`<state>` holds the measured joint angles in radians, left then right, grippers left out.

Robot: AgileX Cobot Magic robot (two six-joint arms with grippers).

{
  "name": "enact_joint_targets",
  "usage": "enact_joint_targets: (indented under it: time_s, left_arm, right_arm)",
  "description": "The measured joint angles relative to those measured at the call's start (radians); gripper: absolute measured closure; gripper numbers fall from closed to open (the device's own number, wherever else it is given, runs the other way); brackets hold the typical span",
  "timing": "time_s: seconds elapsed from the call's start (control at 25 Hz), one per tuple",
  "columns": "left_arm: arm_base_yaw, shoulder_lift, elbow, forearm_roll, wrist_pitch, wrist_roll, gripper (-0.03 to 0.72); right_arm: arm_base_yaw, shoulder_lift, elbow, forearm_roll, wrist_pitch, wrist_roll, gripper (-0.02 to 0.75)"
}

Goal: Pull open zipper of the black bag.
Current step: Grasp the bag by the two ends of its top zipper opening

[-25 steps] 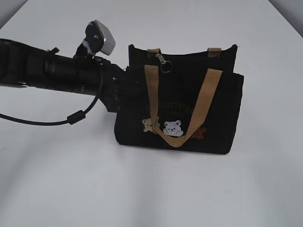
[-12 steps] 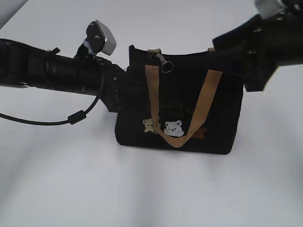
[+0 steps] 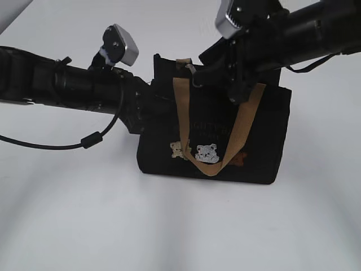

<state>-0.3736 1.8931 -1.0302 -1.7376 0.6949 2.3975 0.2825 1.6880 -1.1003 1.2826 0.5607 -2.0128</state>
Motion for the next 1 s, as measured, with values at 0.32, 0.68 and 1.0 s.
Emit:
enact_joint_targets:
  time_s: [0.32,0.68,1.0]
  left_arm:
    - [0.000,0.000,0.000,0.000,-0.002,0.000,0.622]
    - [-0.001,0.000,0.000,-0.002,-0.005,0.000,0.622]
    - [-0.001,0.000,0.000,-0.003,0.000,0.000,0.622]
  right_arm:
    - [0.055,0.057,-0.001,-0.019,-0.110,-0.001,0.491]
    - [0.020,-0.003,-0.001,-0.039,-0.122,0.177,0.738]
    - [-0.242,-0.105,-0.001,-0.304,0.082,0.692,0.738]
